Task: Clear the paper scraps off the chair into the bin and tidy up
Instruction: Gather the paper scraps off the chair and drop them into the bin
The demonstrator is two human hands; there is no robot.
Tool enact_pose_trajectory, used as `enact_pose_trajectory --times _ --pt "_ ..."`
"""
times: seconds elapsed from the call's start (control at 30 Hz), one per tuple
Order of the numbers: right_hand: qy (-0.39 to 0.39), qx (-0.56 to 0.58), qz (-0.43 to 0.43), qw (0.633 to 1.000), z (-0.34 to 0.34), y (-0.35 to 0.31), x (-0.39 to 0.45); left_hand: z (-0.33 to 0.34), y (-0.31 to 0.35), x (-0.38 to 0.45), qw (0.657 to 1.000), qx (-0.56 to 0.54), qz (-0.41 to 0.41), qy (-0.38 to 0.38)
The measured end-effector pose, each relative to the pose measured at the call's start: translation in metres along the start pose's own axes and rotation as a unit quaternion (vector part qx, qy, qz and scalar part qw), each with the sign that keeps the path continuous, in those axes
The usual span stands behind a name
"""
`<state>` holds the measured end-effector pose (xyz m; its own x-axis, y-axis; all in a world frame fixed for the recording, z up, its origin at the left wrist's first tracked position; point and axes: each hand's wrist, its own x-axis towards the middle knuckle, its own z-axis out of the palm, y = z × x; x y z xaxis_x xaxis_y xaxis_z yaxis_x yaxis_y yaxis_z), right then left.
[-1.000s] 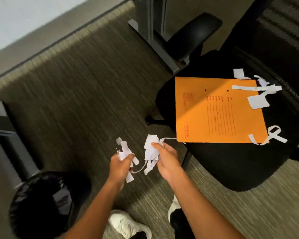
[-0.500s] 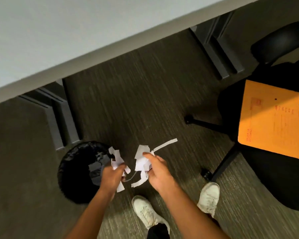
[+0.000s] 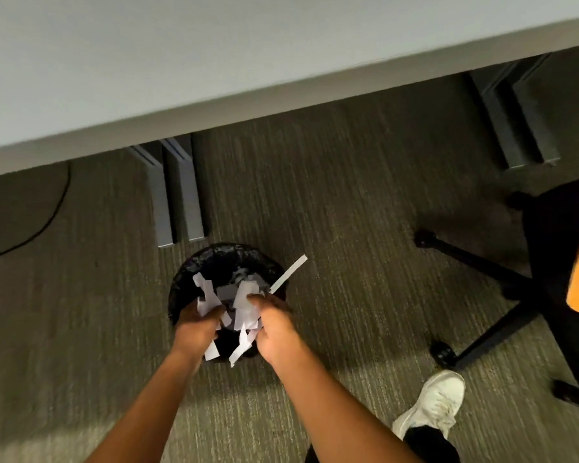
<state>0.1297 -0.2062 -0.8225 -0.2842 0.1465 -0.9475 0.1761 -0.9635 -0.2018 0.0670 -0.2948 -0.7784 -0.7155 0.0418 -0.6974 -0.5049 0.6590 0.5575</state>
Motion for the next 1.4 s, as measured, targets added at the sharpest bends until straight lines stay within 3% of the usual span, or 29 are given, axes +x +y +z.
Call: enact_pose_trajectory --times 0.3,0.5,1.03,1.23,1.4 --pt "-0.031 -0.044 -0.03 0.998 0.04 0.018 0.018 -0.021 0.001 0.032 1.0 0.009 -0.006 0.008" --pt "-0.048 -0.07 0.025 0.996 0.046 0.034 0.041 -0.021 0.0 0.05 0.996 0.088 0.018 0.006" --pt "-0.008 -0.107 -0.007 0.994 0.027 -0.001 0.035 0.023 0.016 0.033 0.988 0.149 0.023 0.029" --pt "-0.021 -0.073 0.02 0.997 -0.014 -0.041 0.018 0.042 0.023 0.025 0.983 0.178 0.048 0.017" --pt "0.012 0.028 -0.009 1.0 -0.079 -0.087 0.005 0.07 0.034 0.015 0.977 0.2 0.075 -0.014"
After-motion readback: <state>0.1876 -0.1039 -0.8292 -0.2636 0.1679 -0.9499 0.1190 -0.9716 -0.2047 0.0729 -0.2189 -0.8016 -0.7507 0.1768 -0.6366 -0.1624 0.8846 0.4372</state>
